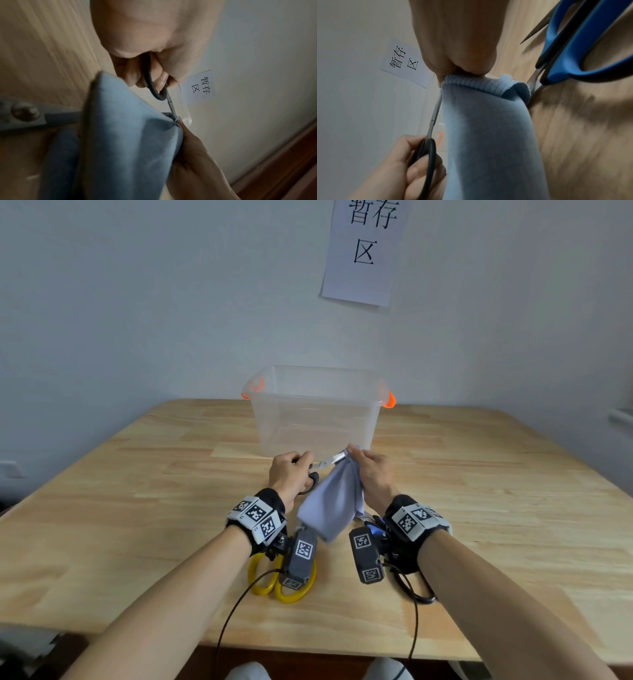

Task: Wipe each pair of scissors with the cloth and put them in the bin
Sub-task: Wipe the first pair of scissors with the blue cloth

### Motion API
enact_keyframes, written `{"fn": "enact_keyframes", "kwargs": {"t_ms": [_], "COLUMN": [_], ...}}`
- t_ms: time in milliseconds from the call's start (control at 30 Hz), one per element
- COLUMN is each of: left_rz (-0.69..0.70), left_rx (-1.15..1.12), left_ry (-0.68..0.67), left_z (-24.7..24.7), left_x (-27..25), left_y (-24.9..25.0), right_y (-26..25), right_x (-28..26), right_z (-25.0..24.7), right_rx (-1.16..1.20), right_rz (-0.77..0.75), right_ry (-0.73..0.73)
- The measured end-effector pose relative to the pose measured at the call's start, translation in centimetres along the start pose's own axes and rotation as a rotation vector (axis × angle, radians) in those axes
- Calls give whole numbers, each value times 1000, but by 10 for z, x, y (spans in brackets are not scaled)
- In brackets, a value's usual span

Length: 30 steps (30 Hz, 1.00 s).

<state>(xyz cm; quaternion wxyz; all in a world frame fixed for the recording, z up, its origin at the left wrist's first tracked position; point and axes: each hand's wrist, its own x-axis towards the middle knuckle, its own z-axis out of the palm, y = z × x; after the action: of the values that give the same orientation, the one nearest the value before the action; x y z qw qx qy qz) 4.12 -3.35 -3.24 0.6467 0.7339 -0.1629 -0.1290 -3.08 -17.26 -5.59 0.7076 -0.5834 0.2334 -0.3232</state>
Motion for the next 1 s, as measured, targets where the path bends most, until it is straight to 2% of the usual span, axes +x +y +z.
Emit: {"fn": "enact_keyframes", "kwargs": {"t_ms": [200,367,433,600,833,1000], "left_rz": [-15,-26,-20,-15,-2,-1], "left_rx": [-30,-72,-95,-117,-126,-96], "left_ry": [-12,17,8,29,13,4], "left_z": [-12,-11,-6,-1,8,10], "left_x": [-1,-1,-5,-6,-9,-8], "left_y": [-4,-4,-2,-3,-4,-8], "right_y": [-1,18,7,-1,-6,-10], "right_x": [10,16,4,-8,-21,-20], "right_z": [-20,-23,-17,-11,-5,0], "right_rx": [-70,-286,-341,-187,-121,-106], "right_rz": [26,94,87,173,148,203], "right_ry": [113,-10,-44,-201,-238,-226]}}
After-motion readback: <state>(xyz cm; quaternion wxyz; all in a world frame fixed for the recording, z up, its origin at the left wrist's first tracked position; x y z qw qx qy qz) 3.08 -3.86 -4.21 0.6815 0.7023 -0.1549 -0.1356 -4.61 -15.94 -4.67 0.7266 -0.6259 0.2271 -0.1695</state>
